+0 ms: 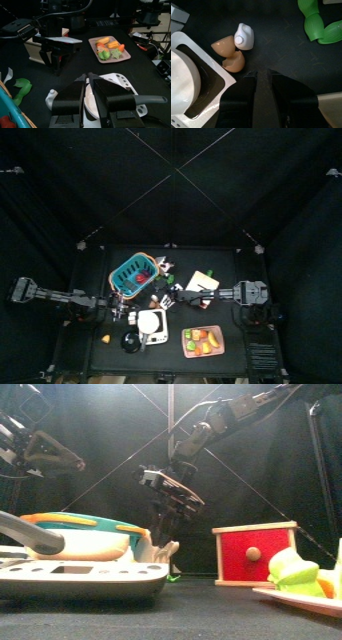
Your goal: Grab pot
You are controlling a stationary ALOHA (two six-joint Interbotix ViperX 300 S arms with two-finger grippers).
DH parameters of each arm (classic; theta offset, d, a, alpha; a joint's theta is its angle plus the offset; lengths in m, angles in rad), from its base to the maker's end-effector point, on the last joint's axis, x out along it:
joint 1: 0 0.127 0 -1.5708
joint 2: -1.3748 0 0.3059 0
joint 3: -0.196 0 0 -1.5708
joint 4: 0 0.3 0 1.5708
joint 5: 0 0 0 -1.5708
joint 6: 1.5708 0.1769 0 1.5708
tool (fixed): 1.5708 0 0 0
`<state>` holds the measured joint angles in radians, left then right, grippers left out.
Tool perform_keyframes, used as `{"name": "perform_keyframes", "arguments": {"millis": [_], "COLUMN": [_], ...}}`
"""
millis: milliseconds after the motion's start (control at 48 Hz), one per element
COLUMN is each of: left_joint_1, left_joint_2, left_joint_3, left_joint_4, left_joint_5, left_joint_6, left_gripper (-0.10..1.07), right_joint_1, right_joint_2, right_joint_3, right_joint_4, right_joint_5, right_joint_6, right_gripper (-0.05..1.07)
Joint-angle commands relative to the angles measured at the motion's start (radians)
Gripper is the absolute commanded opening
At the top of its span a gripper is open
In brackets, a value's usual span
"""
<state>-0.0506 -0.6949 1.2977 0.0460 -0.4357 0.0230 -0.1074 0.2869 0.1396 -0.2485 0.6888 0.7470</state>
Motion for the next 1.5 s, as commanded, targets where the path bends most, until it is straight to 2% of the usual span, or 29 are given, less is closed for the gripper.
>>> {"name": "perform_keyframes", "arguments": {"millis": [0,396,521,562,708,938,1000,1083,1271,1396,1479], "left_joint_1": [-0.002,0.002,-0.020,-0.020,-0.017,-0.021,-0.023,-0.023,-0.023,-0.026,-0.029], "left_joint_2": [0.002,-0.020,-0.052,-0.067,-0.110,-0.130,-0.137,-0.143,-0.170,-0.172,-0.172], "left_joint_3": [-0.009,-0.032,-0.035,-0.048,-0.115,-0.229,-0.258,-0.278,-0.304,-0.295,-0.275], "left_joint_4": [0.000,-0.002,-0.060,-0.091,-0.198,-0.158,-0.127,-0.098,-0.043,-0.038,-0.031], "left_joint_5": [-0.003,-0.015,0.043,0.083,0.344,0.721,0.859,0.969,1.169,1.236,1.243], "left_joint_6": [-0.002,-0.009,-0.023,-0.028,-0.021,-0.015,-0.017,-0.015,-0.015,-0.017,-0.017], "left_gripper": [0.58,0.58,0.58,0.58,0.58,0.58,0.58,0.58,0.59,0.59,0.59], "right_joint_1": [-0.002,0.000,0.009,0.011,0.015,0.003,0.002,0.002,-0.011,-0.029,-0.043], "right_joint_2": [-0.051,-0.095,-0.126,-0.133,-0.161,-0.190,-0.192,-0.192,-0.198,-0.201,-0.201], "right_joint_3": [-0.025,-0.012,0.009,0.017,0.075,0.169,0.189,0.210,0.252,0.287,0.305], "right_joint_4": [-0.003,-0.005,-0.008,-0.008,-0.023,-0.026,-0.038,-0.061,-0.087,-0.089,-0.094], "right_joint_5": [-0.005,-0.023,-0.043,-0.055,-0.146,-0.307,-0.354,-0.403,-0.508,-0.600,-0.657], "right_joint_6": [-0.002,-0.002,-0.003,-0.003,-0.003,-0.005,-0.005,-0.003,-0.003,-0.005,-0.003], "right_gripper": [0.66,0.66,0.66,0.66,0.66,0.66,0.66,0.66,0.66,0.66,0.66]}}
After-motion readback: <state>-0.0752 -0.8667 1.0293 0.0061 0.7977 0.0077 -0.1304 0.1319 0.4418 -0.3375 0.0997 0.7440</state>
